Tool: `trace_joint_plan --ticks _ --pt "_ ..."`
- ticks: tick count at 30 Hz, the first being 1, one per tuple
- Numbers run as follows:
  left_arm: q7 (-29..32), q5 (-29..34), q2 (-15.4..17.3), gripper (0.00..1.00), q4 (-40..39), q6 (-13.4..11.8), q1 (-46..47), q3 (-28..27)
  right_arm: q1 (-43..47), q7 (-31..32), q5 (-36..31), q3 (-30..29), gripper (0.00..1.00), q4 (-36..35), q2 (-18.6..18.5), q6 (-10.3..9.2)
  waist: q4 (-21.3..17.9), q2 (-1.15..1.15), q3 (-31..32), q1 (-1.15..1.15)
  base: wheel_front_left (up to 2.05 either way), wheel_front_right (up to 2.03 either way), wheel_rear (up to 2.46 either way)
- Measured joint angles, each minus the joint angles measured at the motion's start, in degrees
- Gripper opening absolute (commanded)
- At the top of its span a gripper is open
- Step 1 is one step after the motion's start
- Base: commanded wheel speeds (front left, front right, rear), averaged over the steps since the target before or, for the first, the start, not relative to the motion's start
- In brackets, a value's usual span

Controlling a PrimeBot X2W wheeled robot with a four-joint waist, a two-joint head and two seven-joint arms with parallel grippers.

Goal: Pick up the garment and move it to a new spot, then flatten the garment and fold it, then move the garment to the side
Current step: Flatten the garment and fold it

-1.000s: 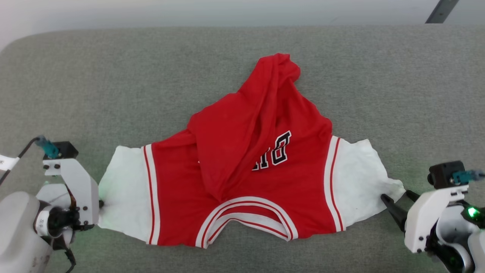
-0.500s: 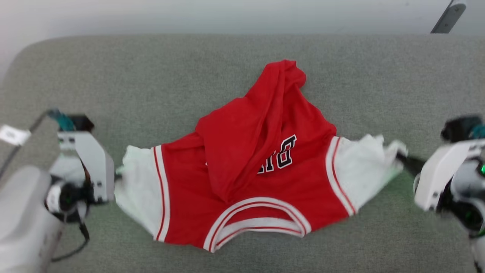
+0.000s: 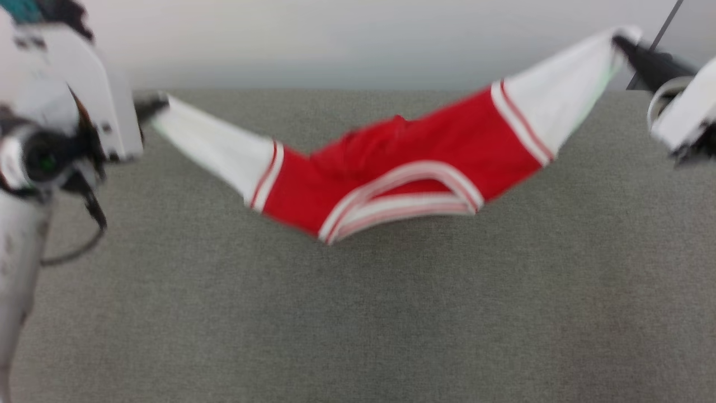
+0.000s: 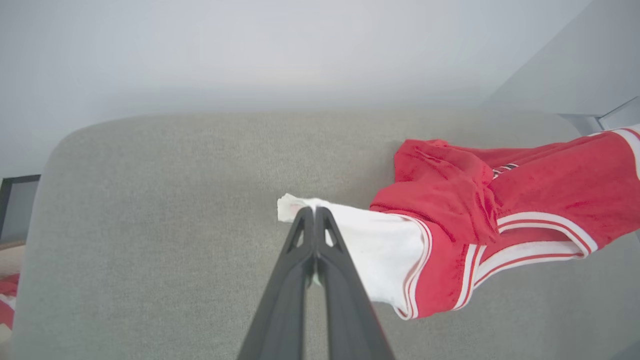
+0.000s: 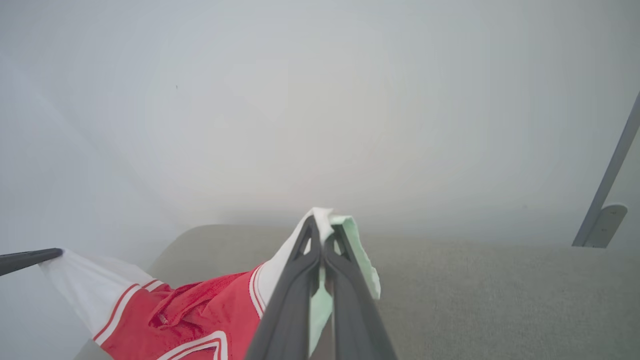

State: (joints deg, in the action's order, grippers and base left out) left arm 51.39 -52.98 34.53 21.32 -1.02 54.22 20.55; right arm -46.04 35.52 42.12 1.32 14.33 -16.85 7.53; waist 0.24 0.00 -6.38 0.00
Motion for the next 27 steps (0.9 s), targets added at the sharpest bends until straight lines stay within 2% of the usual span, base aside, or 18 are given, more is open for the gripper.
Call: trace_joint_plan --ticks 5,13,21,27 --pt "-1.89 1.14 -0.27 0.00 1.93 0.02 7.66 -0.87 -8.37 -2.48 -1.82 -0.20 0.00 3.45 0.91 0.00 0.30 0.00 1.11 0.00 0.00 0.00 0.00" --pt "-9.37 6.77 -2.26 0.00 9.54 1.63 17.41 0.76 -19.06 -12.94 -6.06 3.42 0.00 11.47 0.42 0.00 0.58 0.00 2.22 0.00 0.00 0.00 0.00" --pt "-18.64 10.01 -3.98 0.00 16.46 3.64 24.13 1.11 -26.24 -22.81 -8.03 6.70 0.00 19.98 -0.34 0.00 0.82 0.00 2.20 0.00 0.00 0.00 0.00" --pt "-22.82 11.54 -5.57 0.00 20.71 4.64 29.05 1.91 -30.82 -27.29 -9.56 9.61 0.00 25.54 -1.07 0.00 1.04 0.00 -0.21 0.00 0.00 0.00 0.00"
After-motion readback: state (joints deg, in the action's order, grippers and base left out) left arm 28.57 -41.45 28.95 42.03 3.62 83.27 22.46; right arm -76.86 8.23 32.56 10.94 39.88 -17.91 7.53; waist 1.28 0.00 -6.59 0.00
